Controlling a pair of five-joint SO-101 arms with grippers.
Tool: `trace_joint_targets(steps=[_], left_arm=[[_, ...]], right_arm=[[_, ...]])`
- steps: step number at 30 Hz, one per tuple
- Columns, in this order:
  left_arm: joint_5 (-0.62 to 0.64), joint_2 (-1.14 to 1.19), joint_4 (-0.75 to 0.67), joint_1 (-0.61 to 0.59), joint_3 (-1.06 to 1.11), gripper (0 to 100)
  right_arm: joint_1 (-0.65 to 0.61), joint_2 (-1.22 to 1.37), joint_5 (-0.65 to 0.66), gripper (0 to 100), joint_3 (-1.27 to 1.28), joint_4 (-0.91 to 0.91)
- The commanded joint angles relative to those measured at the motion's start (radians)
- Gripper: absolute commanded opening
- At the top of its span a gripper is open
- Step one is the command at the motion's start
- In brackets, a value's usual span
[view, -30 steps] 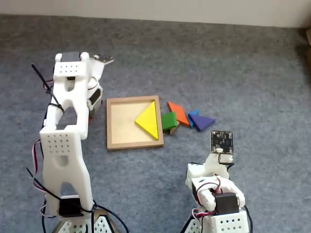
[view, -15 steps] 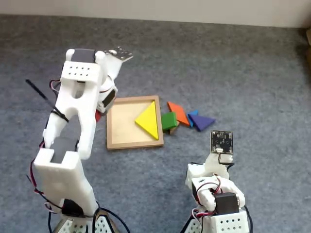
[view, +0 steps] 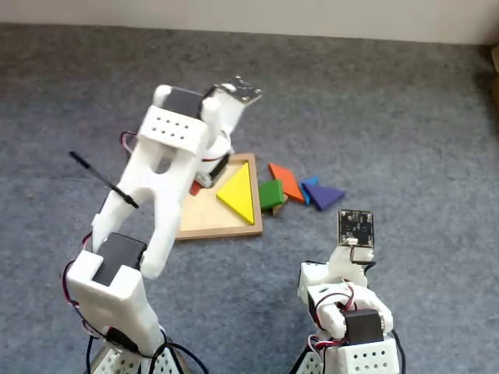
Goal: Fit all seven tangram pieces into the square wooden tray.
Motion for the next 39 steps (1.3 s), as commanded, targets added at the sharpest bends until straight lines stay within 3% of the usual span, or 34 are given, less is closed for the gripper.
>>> trace_joint_targets(steps=[1,10,18,27,34,39], left_arm=[[0.041,0.047,-0.123,0.044,0.016,0],[0.048,0.16,-0.199,0.044,0.016,1],[0.046,0.16,-0.198,0.025,0.015,21],[0.041,0.157,-0.224,-0.068,0.013,22],[-0.031,0.156,-0.238,-0.163,-0.068,22],[-0.035,0.154,-0.095,-0.214,-0.249,22]], right_arm=[[0.012,-0.015,0.011,2.2,0.101,0.005],[0.012,-0.015,0.011,2.2,0.101,0.005],[0.012,-0.015,0.011,2.2,0.101,0.005],[0.012,-0.015,0.011,2.2,0.101,0.005],[0.012,-0.015,0.011,2.2,0.101,0.005],[0.012,-0.015,0.011,2.2,0.101,0.005]])
